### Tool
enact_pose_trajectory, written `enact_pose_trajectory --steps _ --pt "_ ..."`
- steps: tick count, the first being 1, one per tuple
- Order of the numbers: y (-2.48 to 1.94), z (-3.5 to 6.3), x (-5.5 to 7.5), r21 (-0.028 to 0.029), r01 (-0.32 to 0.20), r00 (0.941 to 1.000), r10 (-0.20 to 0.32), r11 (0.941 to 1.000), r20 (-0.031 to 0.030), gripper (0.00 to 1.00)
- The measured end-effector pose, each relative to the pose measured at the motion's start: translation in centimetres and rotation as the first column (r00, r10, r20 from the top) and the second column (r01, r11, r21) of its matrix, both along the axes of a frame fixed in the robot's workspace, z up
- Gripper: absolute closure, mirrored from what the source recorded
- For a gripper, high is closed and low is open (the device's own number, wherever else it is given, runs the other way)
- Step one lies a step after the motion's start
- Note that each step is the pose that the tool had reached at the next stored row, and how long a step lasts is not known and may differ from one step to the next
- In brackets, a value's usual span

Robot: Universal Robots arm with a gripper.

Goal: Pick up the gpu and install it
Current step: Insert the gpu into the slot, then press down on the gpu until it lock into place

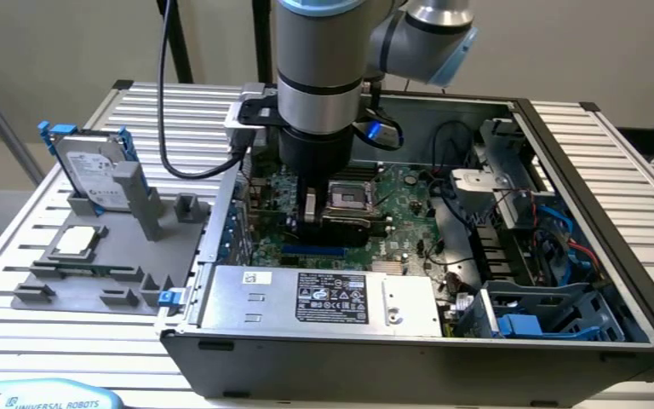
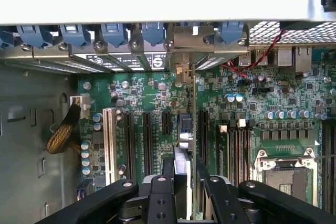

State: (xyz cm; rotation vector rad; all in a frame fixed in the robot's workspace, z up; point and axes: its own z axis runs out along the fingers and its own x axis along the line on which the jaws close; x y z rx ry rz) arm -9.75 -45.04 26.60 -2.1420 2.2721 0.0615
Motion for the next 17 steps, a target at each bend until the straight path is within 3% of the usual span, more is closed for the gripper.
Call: enact_pose_trajectory --steps 17 --pt "0.16 -0.84 -0.17 -0.0014 0.0 1.0 0.0 1.0 -0.0002 0.73"
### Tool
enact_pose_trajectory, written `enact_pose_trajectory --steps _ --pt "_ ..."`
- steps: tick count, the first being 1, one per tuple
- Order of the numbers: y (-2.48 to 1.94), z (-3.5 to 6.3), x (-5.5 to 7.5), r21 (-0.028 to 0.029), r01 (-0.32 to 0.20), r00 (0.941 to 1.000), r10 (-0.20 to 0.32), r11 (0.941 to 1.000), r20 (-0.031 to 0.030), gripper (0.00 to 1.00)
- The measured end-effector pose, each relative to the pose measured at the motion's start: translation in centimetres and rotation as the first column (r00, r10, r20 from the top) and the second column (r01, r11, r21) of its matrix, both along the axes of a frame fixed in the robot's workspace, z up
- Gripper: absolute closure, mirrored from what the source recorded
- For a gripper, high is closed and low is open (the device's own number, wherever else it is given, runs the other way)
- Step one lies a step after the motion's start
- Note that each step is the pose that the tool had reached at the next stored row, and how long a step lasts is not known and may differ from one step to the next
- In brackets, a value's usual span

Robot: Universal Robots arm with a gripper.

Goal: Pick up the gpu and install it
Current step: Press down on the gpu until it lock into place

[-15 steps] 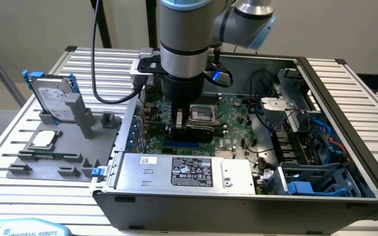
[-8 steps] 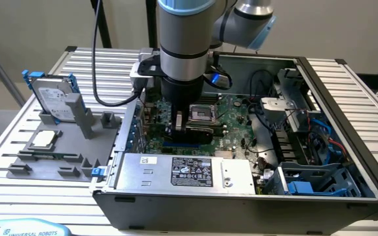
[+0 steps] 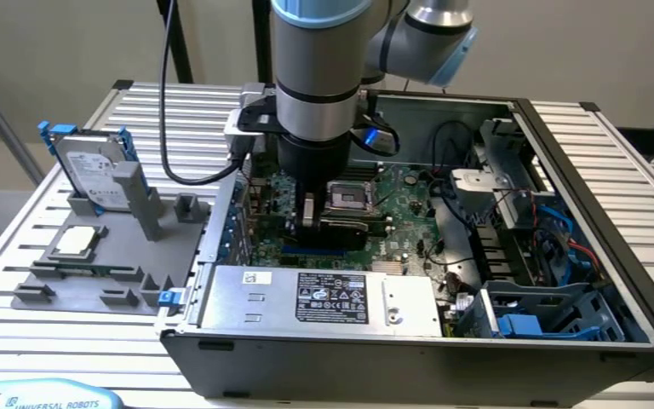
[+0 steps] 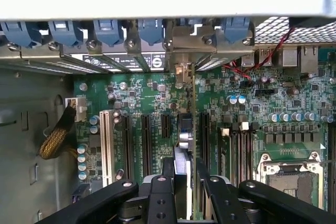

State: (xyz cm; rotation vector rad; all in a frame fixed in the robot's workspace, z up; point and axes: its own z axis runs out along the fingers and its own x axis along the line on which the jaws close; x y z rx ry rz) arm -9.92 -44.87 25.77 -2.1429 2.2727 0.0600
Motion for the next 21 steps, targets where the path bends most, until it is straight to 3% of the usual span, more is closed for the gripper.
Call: enact_pose_trajectory --steps 11,21 --pt "0.04 -0.51 -0.14 -0.0048 0.0 1.0 0.0 1.0 -0.0009 0.73" --pt "0.09 -0.69 -0.14 -0.0048 0.0 1.0 0.0 1.0 -0.0011 0.73"
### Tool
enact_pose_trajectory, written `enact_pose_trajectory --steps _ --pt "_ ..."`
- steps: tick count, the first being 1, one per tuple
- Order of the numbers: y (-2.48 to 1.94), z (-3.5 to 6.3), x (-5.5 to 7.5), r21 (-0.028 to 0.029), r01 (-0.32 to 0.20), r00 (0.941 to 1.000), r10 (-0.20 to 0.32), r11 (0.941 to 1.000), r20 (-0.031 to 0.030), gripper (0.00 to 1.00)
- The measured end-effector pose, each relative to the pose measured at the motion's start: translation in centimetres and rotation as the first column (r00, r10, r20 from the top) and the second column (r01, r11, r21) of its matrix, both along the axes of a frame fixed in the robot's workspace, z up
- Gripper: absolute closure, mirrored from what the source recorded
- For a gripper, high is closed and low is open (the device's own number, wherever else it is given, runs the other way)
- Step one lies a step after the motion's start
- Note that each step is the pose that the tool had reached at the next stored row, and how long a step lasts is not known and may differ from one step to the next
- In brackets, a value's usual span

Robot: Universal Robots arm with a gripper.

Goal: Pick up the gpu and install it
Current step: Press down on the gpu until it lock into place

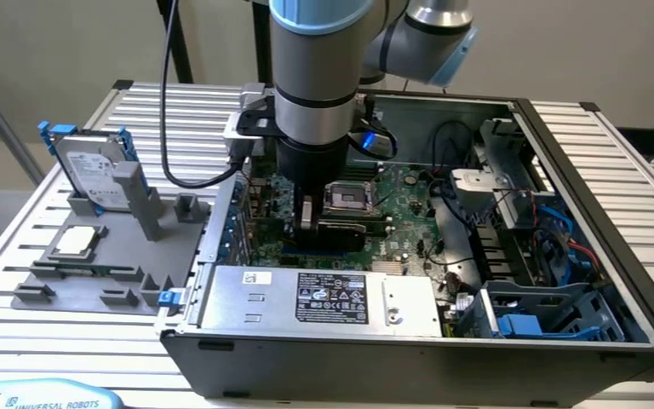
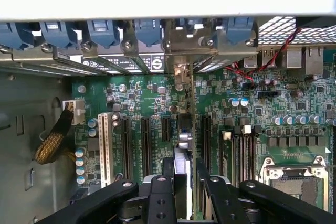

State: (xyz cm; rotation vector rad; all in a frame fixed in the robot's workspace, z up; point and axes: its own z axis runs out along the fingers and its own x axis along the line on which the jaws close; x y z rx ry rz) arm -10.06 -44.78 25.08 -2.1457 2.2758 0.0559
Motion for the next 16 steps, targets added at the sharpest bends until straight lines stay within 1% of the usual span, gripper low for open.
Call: enact_pose_trajectory --steps 5,10,16 --pt "0.14 0.11 0.02 0.001 0.0 1.0 0.0 1.0 0.0009 0.73" --pt "0.17 0.16 0.0 -0.0002 0.0 1.0 0.0 1.0 -0.0001 0.73" --pt "0.17 -0.09 0.0 -0.002 0.0 1.0 0.0 1.0 0.0 0.73"
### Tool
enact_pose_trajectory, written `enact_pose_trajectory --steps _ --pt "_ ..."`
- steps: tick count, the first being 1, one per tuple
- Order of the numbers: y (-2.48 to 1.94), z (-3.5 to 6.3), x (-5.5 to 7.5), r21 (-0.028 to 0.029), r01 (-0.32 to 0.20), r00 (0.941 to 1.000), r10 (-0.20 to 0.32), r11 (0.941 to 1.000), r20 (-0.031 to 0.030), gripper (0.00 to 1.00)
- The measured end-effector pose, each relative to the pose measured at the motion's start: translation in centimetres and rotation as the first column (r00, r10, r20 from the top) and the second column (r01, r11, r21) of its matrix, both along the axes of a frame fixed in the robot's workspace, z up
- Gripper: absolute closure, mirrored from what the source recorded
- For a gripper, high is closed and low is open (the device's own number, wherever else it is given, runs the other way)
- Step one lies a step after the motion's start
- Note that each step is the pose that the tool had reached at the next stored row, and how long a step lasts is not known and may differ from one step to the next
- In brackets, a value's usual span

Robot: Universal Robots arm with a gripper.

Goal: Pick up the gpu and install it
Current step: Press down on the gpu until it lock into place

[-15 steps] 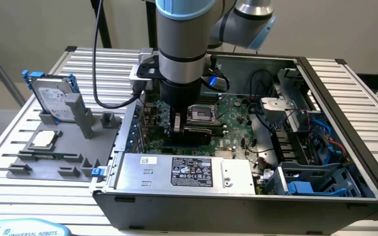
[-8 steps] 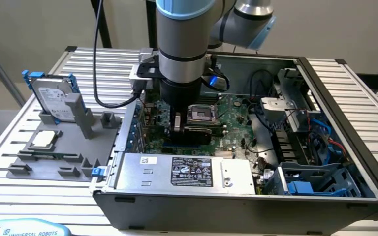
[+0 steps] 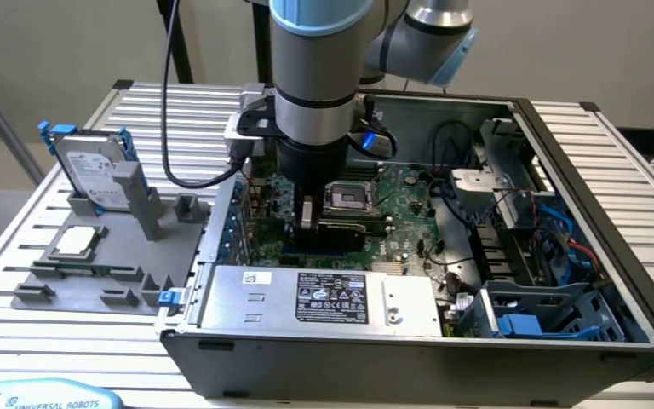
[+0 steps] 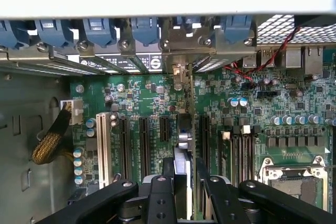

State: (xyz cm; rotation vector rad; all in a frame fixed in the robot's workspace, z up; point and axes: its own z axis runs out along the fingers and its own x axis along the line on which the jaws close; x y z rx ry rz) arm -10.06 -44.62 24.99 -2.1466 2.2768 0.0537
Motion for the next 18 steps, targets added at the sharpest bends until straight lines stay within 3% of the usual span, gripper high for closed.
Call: enact_pose_trajectory --steps 18 --pt "0.29 -0.38 -0.01 -0.0101 0.0 1.0 0.0 0.9999 -0.0004 0.73"
